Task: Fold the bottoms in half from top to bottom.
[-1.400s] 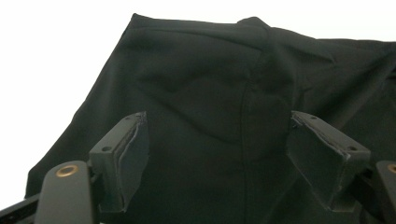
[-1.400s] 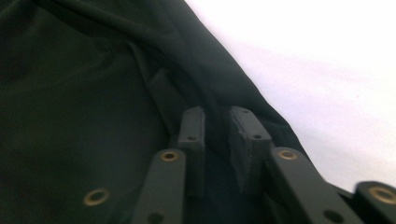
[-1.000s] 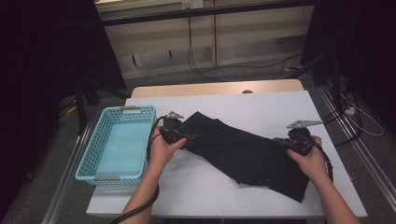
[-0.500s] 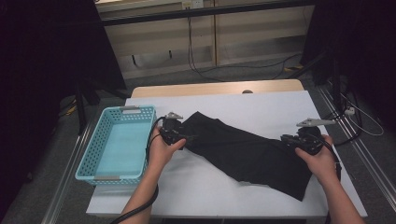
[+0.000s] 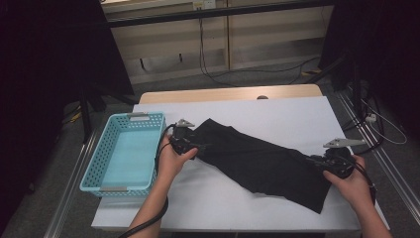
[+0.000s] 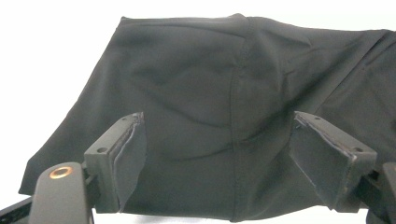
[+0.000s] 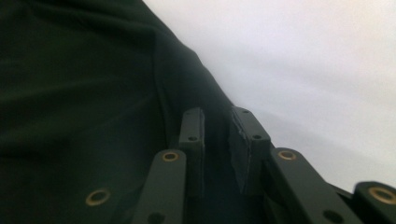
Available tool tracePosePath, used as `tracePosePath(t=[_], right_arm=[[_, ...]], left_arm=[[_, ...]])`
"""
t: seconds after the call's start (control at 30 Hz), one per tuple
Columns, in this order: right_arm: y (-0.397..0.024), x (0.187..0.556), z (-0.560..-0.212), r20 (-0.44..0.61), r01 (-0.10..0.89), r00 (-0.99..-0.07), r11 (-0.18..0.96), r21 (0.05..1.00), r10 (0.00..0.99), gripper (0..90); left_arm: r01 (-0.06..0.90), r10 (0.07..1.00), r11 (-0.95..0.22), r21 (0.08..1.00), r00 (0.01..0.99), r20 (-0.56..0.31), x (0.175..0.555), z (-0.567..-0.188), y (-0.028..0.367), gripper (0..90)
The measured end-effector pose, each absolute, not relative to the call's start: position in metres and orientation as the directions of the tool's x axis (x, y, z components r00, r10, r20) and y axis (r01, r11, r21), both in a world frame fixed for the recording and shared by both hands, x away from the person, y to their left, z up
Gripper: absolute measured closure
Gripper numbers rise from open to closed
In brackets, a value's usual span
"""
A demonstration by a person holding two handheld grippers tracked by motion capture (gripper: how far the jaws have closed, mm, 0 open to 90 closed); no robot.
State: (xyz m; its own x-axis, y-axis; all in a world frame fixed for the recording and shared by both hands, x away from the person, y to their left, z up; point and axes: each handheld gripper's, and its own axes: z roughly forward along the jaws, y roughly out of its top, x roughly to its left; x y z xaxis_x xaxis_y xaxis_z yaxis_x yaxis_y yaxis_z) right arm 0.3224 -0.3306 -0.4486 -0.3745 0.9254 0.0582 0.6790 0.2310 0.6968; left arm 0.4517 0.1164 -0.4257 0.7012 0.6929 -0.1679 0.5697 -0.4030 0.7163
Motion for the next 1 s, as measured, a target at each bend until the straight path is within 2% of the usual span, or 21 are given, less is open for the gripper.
tracePosePath(t=[0.07, 0.1, 0.23, 0.53, 0.63, 0.83, 1.0], right_arm=[[-0.330, 0.323, -0.452, 0.064, 0.688, -0.378, 0.234, 0.687, 0.923, 82.4], [-0.331, 0.323, -0.452, 0.068, 0.690, -0.378, 0.232, 0.686, 0.923, 88.9], [-0.335, 0.323, -0.448, 0.088, 0.691, -0.383, 0.222, 0.688, 0.920, 89.9], [-0.349, 0.328, -0.437, 0.097, 0.639, -0.362, 0.171, 0.750, 0.927, 88.3], [-0.350, 0.328, -0.438, 0.057, 0.648, -0.347, 0.195, 0.736, 0.936, 89.2], [-0.360, 0.318, -0.438, 0.060, 0.649, -0.320, 0.173, 0.741, 0.945, 89.6], [-0.355, 0.307, -0.438, 0.079, 0.640, -0.359, 0.184, 0.746, 0.930, 78.1]], left_arm=[[0.566, 0.691, -0.407, 0.717, 0.704, -0.163, 0.451, -0.426, 0.116, 20.0], [0.565, 0.690, -0.411, 0.716, 0.705, -0.160, 0.451, -0.426, 0.115, 20.0], [0.558, 0.682, -0.416, 0.718, 0.714, -0.160, 0.451, -0.425, 0.113, 19.9], [0.552, 0.679, -0.417, 0.722, 0.717, -0.156, 0.451, -0.422, 0.114, 19.8], [0.552, 0.684, -0.409, 0.726, 0.712, -0.156, 0.450, -0.421, 0.114, 19.8], [0.551, 0.682, -0.410, 0.726, 0.714, -0.157, 0.451, -0.420, 0.115, 19.8], [0.547, 0.680, -0.408, 0.731, 0.716, -0.156, 0.450, -0.420, 0.113, 19.7]])
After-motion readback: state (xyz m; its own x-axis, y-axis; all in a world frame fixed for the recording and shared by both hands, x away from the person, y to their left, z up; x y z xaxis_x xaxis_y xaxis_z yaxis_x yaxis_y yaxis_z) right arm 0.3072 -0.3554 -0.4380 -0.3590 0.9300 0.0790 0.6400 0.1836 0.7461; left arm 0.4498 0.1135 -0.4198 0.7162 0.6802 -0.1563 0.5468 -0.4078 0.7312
